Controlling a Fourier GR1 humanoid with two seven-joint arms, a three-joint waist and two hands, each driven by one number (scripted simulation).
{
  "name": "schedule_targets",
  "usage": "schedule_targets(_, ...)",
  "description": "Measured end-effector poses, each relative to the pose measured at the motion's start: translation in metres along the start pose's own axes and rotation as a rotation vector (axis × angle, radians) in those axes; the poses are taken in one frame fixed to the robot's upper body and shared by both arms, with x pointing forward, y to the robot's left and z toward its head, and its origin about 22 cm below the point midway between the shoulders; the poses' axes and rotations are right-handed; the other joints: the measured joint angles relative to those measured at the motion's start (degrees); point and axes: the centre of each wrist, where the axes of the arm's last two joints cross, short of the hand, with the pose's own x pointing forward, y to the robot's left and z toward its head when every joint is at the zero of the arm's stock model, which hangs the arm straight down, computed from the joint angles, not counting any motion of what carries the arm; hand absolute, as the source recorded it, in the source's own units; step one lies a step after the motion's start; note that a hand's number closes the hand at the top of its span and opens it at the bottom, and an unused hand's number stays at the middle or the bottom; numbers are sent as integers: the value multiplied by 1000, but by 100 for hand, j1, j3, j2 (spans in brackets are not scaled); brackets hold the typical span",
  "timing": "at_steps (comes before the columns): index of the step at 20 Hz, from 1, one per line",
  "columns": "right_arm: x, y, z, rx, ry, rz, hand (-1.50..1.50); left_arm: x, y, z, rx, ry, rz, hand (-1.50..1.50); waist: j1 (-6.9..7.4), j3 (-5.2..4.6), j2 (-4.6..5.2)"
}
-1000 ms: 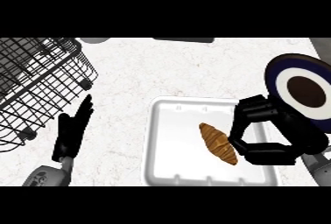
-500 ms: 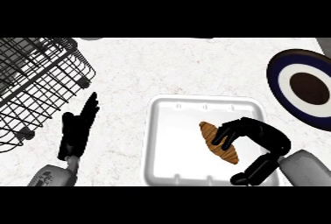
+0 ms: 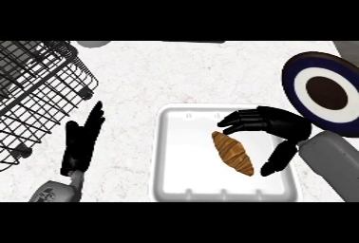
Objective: Pick the croissant from the tray and place it in the plate
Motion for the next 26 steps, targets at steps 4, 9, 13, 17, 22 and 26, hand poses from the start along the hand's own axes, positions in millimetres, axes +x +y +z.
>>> schedule_targets(4, 2, -15, -16, 118, 19, 134, -150, -7, 1, 5, 16, 10, 4, 0, -82, -8, -23)
schedule_targets(9, 8, -20, -36, 311, 82, 230, -150, -7, 3, 7, 26, 14, 10, 0, -154, -15, -43)
schedule_targets(13, 4, -17, -49, 419, 132, 276, -150, -8, 9, 10, 29, 14, 11, 0, -167, -16, -44)
schedule_targets(17, -3, -11, -59, 471, 163, 298, -150, -9, 13, 3, 38, 16, 13, 0, -204, -16, -42)
schedule_targets(22, -16, -1, -67, 505, 188, 314, -150, -12, 10, 7, 39, 13, 11, 0, -207, -15, -42)
schedule_targets(26, -20, 1, -76, 517, 190, 326, -150, -12, 7, 10, 38, 13, 13, 0, -212, -15, -45)
